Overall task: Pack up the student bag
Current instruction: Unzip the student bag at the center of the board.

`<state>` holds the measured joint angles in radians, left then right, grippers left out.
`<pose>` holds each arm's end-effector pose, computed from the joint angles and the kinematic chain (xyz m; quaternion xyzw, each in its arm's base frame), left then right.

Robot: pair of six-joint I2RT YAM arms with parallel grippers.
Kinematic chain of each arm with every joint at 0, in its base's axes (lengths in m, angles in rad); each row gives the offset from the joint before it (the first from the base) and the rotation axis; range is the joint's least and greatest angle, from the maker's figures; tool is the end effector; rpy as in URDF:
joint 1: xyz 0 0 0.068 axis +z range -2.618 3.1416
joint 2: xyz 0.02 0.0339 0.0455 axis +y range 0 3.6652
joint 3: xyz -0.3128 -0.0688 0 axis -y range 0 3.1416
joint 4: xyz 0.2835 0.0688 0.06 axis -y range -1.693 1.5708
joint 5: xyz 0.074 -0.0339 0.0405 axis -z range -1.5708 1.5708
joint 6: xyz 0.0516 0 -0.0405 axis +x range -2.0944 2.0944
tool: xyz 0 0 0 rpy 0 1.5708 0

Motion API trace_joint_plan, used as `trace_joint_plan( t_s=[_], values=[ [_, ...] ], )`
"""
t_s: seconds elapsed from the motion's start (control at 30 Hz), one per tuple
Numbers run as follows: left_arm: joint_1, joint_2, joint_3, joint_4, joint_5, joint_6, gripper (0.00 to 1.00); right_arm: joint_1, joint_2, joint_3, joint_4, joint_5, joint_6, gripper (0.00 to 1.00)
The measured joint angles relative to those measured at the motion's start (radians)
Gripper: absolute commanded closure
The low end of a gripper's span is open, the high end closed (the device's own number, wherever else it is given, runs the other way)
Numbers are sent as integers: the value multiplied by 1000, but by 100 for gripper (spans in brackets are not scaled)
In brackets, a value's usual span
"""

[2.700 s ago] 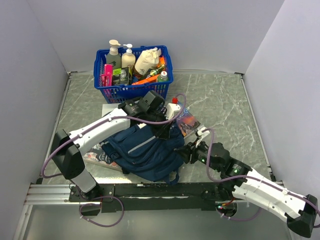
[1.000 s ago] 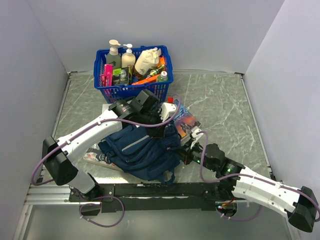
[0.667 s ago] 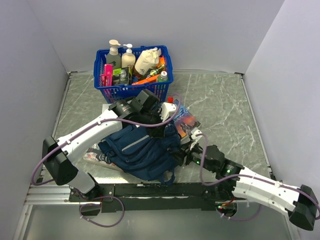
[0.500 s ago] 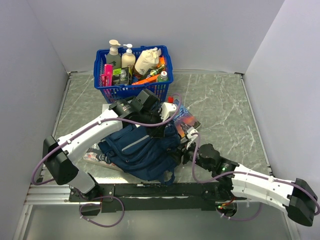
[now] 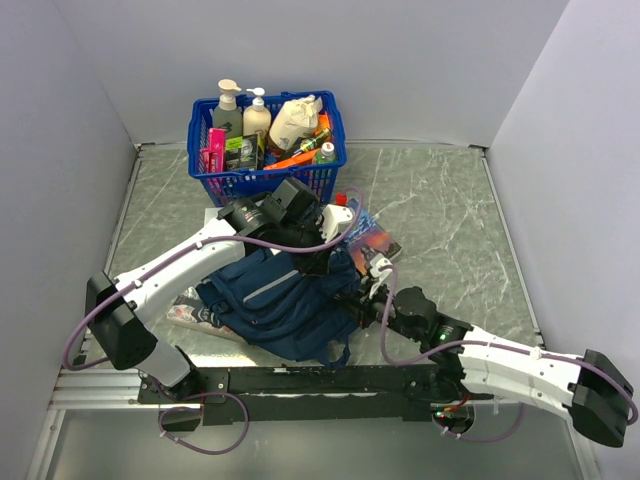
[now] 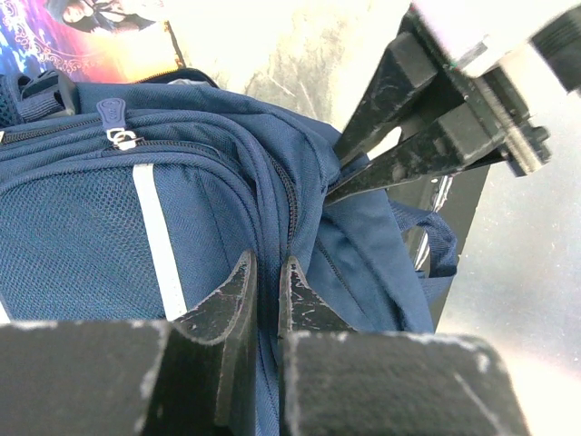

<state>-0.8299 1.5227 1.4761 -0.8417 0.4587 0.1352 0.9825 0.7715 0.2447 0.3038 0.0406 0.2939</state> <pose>0.2307 -0.2861 0.3793 0.4932 0.7776 -0.3124 0.2335 0.1091 0.1598 0.2131 -0.2518 0.7397 0.3590 0.5106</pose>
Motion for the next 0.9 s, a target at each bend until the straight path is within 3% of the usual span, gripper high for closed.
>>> trace_joint_plan(
  t_s=[0.2,0.57,0.9],
  values=[
    [0,0,0,14,0,0,99,2,-101,1,-89,12,-4,100],
    [0,17,0,39,10,-8,99,8,-174,49,-250,26,5,100],
    [-21,193,34,89,73,-77,99,52,-172,171,-518,119,4,100]
  ],
)
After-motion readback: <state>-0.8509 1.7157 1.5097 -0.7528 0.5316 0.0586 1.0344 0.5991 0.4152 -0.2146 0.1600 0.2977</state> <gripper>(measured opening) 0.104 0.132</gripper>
